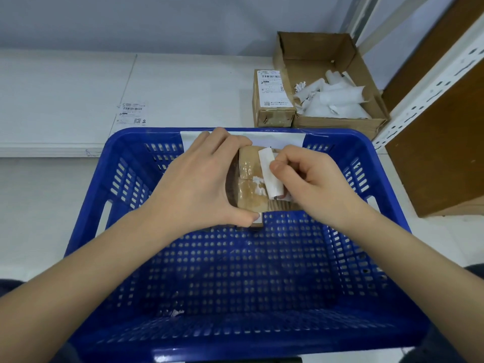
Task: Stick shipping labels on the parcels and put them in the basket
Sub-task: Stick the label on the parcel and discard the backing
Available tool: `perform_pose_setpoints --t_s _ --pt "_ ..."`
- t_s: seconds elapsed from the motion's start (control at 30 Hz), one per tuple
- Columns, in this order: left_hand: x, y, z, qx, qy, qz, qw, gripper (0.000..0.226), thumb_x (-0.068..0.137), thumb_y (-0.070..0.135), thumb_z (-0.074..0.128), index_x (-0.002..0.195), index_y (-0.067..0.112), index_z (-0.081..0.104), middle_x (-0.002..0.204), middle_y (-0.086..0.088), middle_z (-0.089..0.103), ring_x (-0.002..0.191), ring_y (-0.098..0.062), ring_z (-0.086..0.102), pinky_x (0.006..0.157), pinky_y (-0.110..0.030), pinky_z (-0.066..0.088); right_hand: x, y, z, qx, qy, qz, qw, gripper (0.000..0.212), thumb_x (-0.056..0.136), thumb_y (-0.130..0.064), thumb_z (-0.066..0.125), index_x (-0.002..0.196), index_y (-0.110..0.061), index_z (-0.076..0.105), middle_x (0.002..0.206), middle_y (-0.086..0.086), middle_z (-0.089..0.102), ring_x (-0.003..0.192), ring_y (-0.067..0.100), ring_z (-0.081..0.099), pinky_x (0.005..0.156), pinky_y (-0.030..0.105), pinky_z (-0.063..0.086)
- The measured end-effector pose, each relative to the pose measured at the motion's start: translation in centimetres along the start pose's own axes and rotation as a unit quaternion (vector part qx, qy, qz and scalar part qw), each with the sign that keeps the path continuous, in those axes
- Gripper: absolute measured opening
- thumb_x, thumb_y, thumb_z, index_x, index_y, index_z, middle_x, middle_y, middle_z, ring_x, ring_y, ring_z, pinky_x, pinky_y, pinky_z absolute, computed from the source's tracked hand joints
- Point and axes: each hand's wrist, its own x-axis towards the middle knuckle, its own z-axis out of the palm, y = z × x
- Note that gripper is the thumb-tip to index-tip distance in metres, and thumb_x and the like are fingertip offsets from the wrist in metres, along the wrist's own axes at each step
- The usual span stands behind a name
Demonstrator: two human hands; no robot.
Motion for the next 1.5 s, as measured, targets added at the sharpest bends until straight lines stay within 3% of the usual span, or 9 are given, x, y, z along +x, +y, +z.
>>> perform_pose_setpoints --t_s 0.13,0.3,0.5,0.67,0.87,1.03,1.2,1.37,1.5 --pt "0.1 0.2 -0.1 -0.007 -0.024 -0.008 1.000 0.098 0.047 0.060 0.076 0.131 0.019 0.046 0.117 0.007 0.048 0.109 -0.012 0.045 0.084 -0.027 0.040 -0.1 0.0 -0.1 -0.030 0.020 0.003 0.999 0.022 0.096 -0.017 0.050 0.076 -0.010 0.058 0.054 -0.008 0.058 0.053 0.008 0.055 0.052 0.025 0.048" --pt "0.1 0.5 -0.3 -0.016 -0.028 -0.014 0.999 0.096 0.046 0.062 0.072 0.129 0.021 0.046 0.112 0.012 0.045 0.104 -0.007 0.044 0.079 -0.023 0.036 -0.4 -0.5 -0.4 -0.026 0.019 0.016 0.999 0.023 0.096 -0.014 0.049 0.078 -0.006 0.059 0.057 -0.006 0.056 0.052 0.001 0.056 0.047 0.014 0.044" --pt "-0.2 -1.8 -1.8 -0.040 0.017 -0.090 0.995 0.088 0.048 0.048 0.085 0.121 0.018 0.046 0.109 0.010 0.048 0.099 -0.008 0.049 0.080 -0.028 0.044 0.1 -0.4 -4.7 -0.026 0.094 0.020 0.995 0.022 0.097 -0.015 0.046 0.082 -0.003 0.057 0.069 0.015 0.056 0.060 0.019 0.050 0.058 0.032 0.044" --pt "-0.2 -2.0 -0.8 0.031 -0.028 -0.044 0.998 0.088 0.051 0.048 0.082 0.123 0.011 0.048 0.105 0.007 0.044 0.097 -0.012 0.044 0.074 -0.026 0.037 0.0 0.6 -3.1 -0.068 0.015 0.015 0.997 0.013 0.097 -0.020 0.048 0.087 -0.020 0.057 0.077 -0.007 0.061 0.071 0.003 0.058 0.064 0.022 0.049" --pt "-0.1 -2.6 -0.3 0.045 -0.031 -0.043 0.998 0.108 0.056 0.059 0.075 0.144 0.013 0.033 0.113 0.004 0.041 0.104 -0.014 0.041 0.076 -0.028 0.039 0.4 1.0 -3.7 -0.067 0.092 -0.018 0.993 0.014 0.095 -0.016 0.055 0.103 -0.026 0.060 0.084 -0.018 0.065 0.082 -0.004 0.059 0.069 0.006 0.043" --pt "-0.2 -3.0 -0.9 0.070 -0.026 -0.023 0.997 0.100 0.051 0.069 0.051 0.135 0.014 0.047 0.109 -0.002 0.049 0.097 -0.019 0.049 0.064 -0.038 0.052 0.4 1.3 -3.4 -0.047 0.120 -0.019 0.991 0.021 0.093 -0.012 0.058 0.109 -0.025 0.063 0.080 -0.017 0.066 0.077 0.001 0.062 0.070 0.007 0.046" --pt "-0.2 -3.0 -1.3 0.070 0.006 -0.005 0.998 0.096 0.051 0.067 0.053 0.130 0.014 0.048 0.109 0.000 0.049 0.094 -0.015 0.047 0.059 -0.036 0.050 0.8 2.4 -3.4 -0.088 0.120 0.066 0.987 0.024 0.094 -0.014 0.058 0.117 -0.016 0.065 0.065 -0.015 0.064 0.075 0.023 0.062 0.062 0.019 0.049" --pt "-0.3 -3.2 -1.3 0.086 0.000 -0.020 0.996 0.093 0.047 0.063 0.056 0.124 0.012 0.047 0.111 0.000 0.052 0.097 -0.018 0.050 0.058 -0.033 0.048 0.8 2.4 -3.0 -0.077 0.119 0.012 0.990 0.023 0.094 -0.014 0.058 0.115 -0.017 0.065 0.074 -0.003 0.069 0.075 0.011 0.061 0.065 0.008 0.045" --pt "-0.2 -3.3 -1.8 0.088 -0.004 -0.043 0.995 0.093 0.046 0.047 0.084 0.125 0.013 0.047 0.111 0.002 0.053 0.101 -0.018 0.046 0.065 -0.033 0.043 0.6 1.5 -3.4 -0.054 0.072 -0.064 0.994 0.029 0.093 -0.013 0.057 0.103 -0.039 0.063 0.089 -0.032 0.065 0.089 0.004 0.060 0.071 0.013 0.048"
